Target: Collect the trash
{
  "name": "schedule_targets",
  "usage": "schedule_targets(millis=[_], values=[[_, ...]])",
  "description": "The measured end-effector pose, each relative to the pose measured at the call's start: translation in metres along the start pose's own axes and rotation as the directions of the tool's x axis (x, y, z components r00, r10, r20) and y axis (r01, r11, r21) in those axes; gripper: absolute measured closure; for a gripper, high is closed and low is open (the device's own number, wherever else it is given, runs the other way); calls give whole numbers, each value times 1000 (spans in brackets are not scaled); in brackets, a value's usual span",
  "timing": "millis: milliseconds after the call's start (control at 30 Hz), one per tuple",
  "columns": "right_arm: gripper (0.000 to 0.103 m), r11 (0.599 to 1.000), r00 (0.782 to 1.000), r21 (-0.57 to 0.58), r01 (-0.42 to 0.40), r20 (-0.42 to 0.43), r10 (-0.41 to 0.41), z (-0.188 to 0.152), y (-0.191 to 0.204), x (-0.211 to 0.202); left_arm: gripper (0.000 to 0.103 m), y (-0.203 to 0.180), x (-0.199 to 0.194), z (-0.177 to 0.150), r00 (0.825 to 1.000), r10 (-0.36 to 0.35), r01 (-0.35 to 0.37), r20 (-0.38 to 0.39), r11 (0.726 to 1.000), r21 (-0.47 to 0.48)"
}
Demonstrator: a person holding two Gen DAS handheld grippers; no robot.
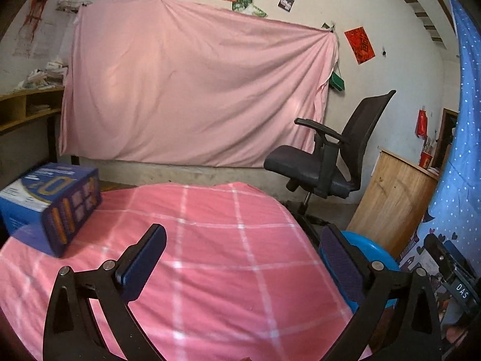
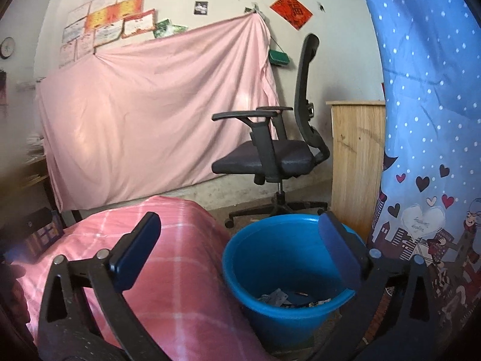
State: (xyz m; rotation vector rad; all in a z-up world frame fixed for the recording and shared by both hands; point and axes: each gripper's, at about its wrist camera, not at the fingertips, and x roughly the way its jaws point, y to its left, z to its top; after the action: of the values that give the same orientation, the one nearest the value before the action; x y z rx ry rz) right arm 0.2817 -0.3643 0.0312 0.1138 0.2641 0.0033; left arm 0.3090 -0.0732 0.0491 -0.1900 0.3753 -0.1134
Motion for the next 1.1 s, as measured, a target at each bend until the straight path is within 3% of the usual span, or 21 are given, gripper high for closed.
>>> schedule_targets(millis=[400,633,1100], values=[[0,999,1000,-41,-21,17,22,-21,38,-66,2,17,-66,-28,998,19,-22,52,998,55],[0,998,1000,-66,-17,14,18,-37,61,-102,2,29,-99,-50,999,30,-33,45,996,79],[0,994,999,-98,-42,29,45,-70,103,-137,2,61,-147,-79,993,105,-110,54,990,89]])
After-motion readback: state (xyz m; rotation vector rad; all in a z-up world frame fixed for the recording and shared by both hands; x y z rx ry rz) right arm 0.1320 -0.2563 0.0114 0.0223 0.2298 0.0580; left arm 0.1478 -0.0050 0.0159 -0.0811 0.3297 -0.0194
